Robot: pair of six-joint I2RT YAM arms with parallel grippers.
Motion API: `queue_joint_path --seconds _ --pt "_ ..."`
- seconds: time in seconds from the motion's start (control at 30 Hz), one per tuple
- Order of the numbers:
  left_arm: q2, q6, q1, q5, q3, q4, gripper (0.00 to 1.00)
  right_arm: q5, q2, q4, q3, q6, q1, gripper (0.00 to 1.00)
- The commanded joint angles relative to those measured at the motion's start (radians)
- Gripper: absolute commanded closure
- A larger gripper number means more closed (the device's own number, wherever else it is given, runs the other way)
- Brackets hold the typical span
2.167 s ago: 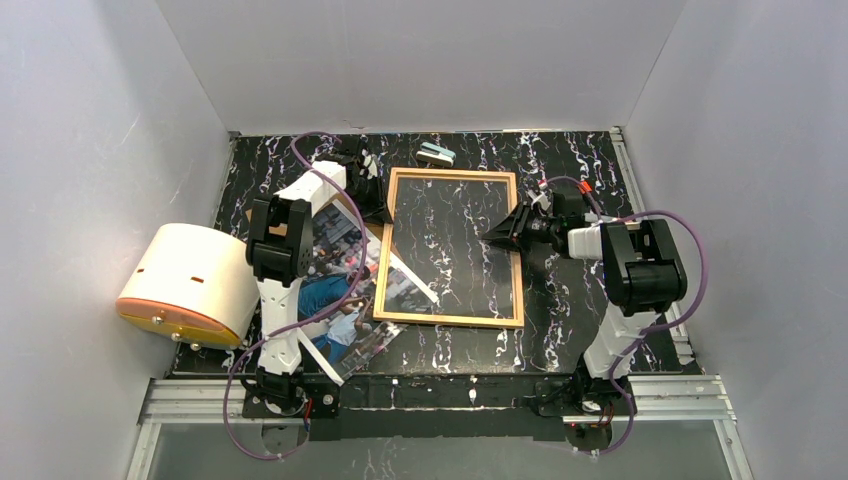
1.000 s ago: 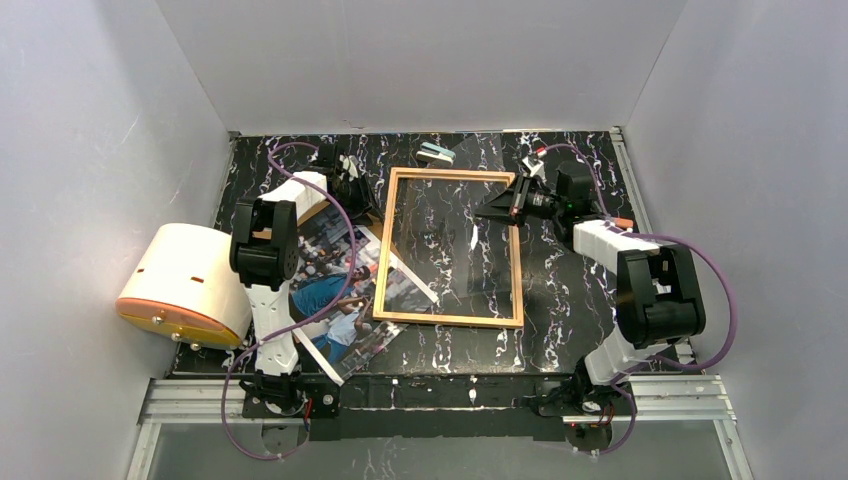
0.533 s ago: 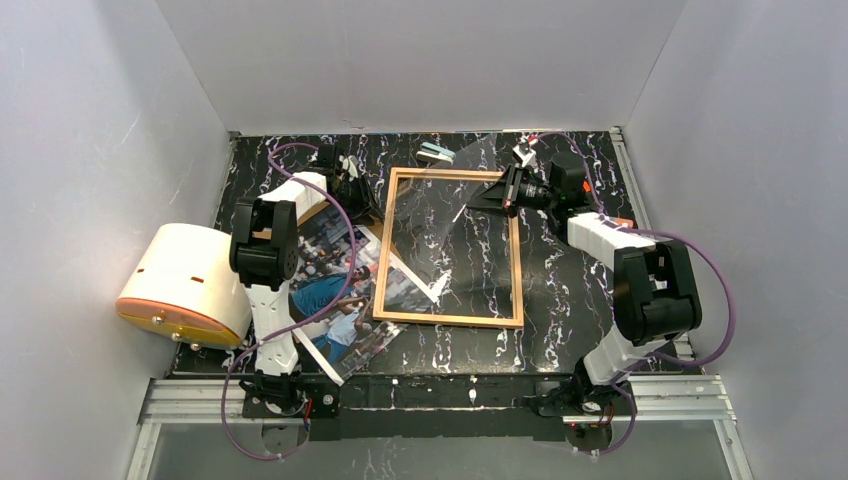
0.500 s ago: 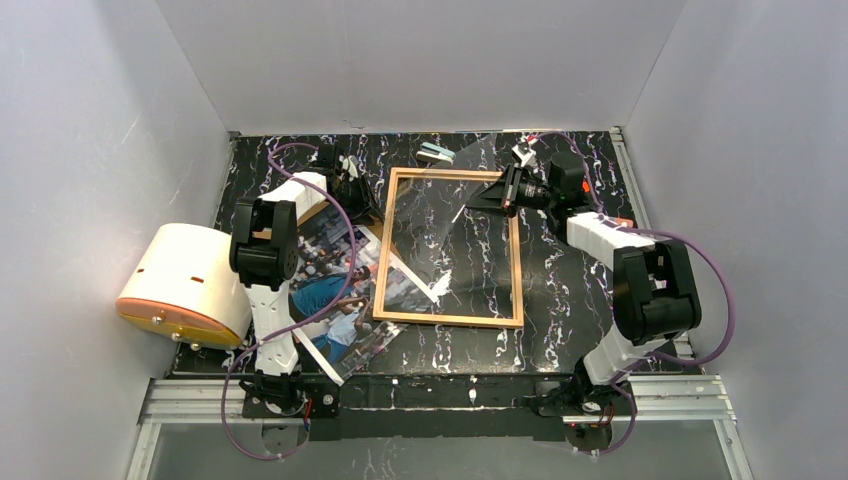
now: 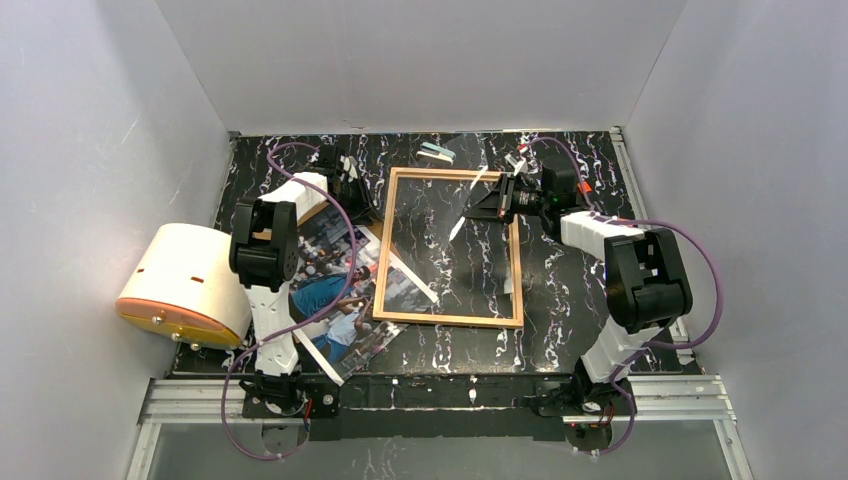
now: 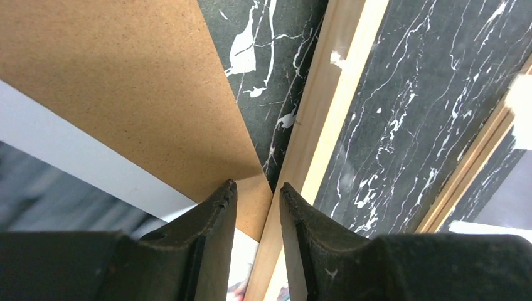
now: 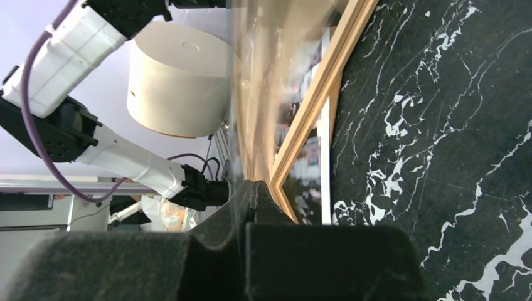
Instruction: Put the photo into the frame
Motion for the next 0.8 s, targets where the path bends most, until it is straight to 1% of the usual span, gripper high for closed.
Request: queue_joint_path --seconds 0.0,0.17,0.37,0.77 --pt "-0.051 0.011 0.006 -0.086 -0.023 -0.055 0.69 -0.002 0.019 -0.049 -0.014 -0.111 0.000 0.99" --pt "-0.056 0.010 0.008 -0.081 -0.021 -0.056 0.68 0.053 0.004 -0.082 -0.048 -0.125 -0.013 0.99" --pt "-0.052 0.010 0.008 -0.010 -0.029 -0.036 0.63 0.104 0.005 -0.072 -0.089 -0.128 -0.047 0.99" --pt "-0.039 0.017 0.009 0.095 -0.048 -0.001 0.47 0.144 0.027 0.032 -0.169 -0.091 -0.074 0.99"
